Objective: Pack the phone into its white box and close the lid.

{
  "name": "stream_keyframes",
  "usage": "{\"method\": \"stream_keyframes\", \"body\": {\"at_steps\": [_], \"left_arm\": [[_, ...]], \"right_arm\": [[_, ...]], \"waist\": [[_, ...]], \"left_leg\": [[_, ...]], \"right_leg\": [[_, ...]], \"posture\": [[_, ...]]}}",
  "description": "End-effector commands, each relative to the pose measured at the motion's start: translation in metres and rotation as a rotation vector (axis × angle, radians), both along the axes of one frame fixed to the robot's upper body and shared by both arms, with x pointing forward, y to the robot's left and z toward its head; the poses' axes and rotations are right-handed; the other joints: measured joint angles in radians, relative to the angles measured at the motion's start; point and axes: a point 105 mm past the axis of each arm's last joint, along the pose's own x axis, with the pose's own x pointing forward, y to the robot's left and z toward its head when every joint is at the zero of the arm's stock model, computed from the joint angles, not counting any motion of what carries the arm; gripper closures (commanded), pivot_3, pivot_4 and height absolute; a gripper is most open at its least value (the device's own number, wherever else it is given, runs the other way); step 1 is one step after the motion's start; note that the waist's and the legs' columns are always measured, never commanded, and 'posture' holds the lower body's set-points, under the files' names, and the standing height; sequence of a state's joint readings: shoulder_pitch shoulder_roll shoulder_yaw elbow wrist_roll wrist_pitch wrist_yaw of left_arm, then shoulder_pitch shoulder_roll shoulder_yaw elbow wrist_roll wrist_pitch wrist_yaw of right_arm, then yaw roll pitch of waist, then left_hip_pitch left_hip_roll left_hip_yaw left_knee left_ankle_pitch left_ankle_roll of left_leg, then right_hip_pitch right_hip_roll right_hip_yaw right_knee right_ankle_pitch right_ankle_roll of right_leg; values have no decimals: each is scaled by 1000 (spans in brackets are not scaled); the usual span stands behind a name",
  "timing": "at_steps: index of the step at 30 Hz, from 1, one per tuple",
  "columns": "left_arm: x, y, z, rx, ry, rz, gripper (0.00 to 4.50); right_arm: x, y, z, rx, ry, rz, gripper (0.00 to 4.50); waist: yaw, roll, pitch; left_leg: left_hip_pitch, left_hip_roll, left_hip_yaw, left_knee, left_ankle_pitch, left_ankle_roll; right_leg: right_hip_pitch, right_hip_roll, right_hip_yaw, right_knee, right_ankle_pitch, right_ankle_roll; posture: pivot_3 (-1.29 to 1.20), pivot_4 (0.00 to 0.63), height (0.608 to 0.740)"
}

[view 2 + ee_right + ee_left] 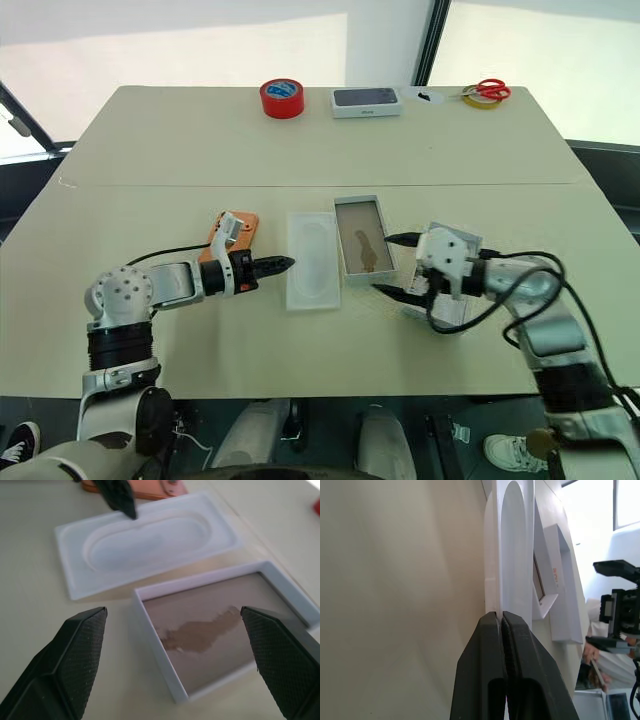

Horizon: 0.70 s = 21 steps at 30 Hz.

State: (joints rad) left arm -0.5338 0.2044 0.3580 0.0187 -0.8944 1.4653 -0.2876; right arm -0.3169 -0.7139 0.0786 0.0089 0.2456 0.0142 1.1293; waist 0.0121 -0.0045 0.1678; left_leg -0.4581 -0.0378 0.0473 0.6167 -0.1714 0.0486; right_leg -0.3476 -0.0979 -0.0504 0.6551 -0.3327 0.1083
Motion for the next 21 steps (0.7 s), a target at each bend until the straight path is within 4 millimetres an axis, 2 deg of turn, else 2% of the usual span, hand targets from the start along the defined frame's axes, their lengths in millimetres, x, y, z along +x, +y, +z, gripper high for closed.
{"method": "stream_keyframes", "body": {"at_steps": [1,6,8,10,13,16,21], "left_arm": [[6,9,16,-14,-38,20,4441],[12,21,23,-38,-32,84,4441],[12,22,31,-51,-79,94,4500],[12,23,39,-45,-137,108,4500],[11,23,42,-44,-154,124,4500],[10,22,45,-58,-158,127,4500],[10,22,49,-82,-179,130,4500]], "right_arm": [[5,10,-9,-58,7,80,0],[15,10,-24,-167,55,153,0],[18,6,-25,-192,87,176,535],[20,4,-24,-206,95,194,1367],[21,2,-27,-236,105,215,2903],[21,11,-27,-195,110,234,4424],[17,37,-35,-163,94,249,4424]], "waist": [[2,-1,1],[0,-2,1],[-1,-2,1],[-1,-3,2],[0,-3,2],[0,-3,2],[-4,-3,2]], "left_leg": [[0,0,0,0,0,0],[0,-1,0,1,0,0],[0,-1,-1,1,0,0],[0,-1,-1,1,0,0],[0,0,-1,1,0,-1],[1,-1,-1,1,0,-2],[2,0,-1,0,0,-3]], "right_leg": [[0,0,0,0,0,0],[-1,0,-1,0,0,0],[0,0,-1,0,0,0],[1,1,-1,0,0,0],[2,1,-2,0,0,0],[2,1,-2,0,0,0],[3,1,-3,0,0,0]], "posture": [[0,150,735],[0,150,735],[0,150,735],[0,150,735],[0,150,735],[0,150,735],[0,150,735]]}}
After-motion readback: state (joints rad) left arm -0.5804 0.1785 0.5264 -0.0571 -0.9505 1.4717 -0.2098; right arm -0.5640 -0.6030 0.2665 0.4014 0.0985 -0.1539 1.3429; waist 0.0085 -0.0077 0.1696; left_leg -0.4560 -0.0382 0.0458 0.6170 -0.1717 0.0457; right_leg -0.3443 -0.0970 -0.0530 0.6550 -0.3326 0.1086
